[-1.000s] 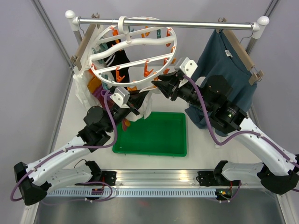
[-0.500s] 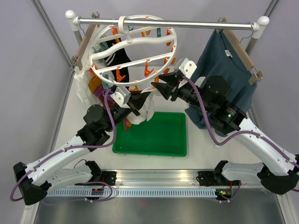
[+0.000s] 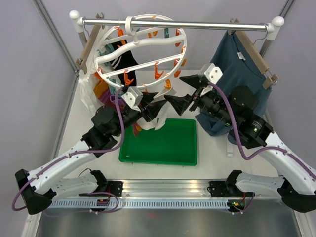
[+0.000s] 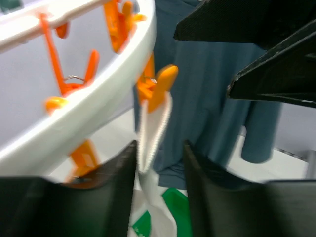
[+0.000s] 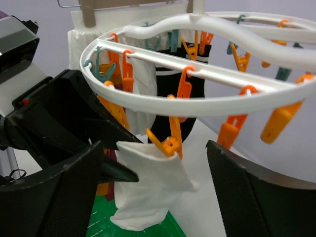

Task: Clip the socks to the hanger
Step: Reset both arms

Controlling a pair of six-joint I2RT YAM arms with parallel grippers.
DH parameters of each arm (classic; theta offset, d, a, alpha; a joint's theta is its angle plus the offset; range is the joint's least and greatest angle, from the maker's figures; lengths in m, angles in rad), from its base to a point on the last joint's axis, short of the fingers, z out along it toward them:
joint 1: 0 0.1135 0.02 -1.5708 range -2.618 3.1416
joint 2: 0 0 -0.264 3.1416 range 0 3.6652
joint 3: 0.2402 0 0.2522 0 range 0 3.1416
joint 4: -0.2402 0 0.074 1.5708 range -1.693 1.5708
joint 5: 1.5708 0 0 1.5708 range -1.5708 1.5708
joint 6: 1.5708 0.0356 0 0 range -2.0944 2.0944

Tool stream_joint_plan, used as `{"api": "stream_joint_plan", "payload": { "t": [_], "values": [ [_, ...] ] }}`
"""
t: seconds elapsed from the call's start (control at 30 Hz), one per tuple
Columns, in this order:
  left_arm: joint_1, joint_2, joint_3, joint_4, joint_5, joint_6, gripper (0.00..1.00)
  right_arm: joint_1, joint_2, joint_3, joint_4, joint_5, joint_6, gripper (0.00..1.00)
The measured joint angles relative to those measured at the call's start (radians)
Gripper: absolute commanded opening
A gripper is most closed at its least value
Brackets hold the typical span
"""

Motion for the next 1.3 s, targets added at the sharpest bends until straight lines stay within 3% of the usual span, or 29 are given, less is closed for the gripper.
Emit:
{"api": "stream_joint_plan", "payload": {
  "t": [0.07, 0.2, 0.27, 0.33, 0.73, 1.3],
  "values": [
    [-0.001, 0.003, 0.021, -0.045, 0.028, -0.026, 0.57, 0.0, -0.034, -0.026, -0.013, 0.037, 0.02, 0.98],
    [-0.002, -0.021, 0.041, -0.142, 0.087, -0.105, 0.73, 0.0, -0.114, -0.098, -0.042, 0.136, 0.069, 0.98],
    [-0.002, -0.058, 0.041, -0.198, 0.106, -0.146, 0.75, 0.0, -0.155, -0.136, -0.061, 0.189, 0.1, 0.98],
    [-0.002, -0.11, 0.041, -0.256, 0.117, -0.17, 0.85, 0.0, -0.195, -0.175, -0.079, 0.241, 0.137, 0.98],
    [-0.003, -0.477, 0.057, -0.506, 0.07, -0.197, 0.88, 0.0, -0.236, -0.408, -0.149, 0.363, 0.324, 0.98],
    [-0.003, -0.51, 0.034, -0.614, -0.08, -0.196, 0.86, 0.0, -0.192, -0.447, -0.13, 0.362, 0.357, 0.98]
  ]
}}
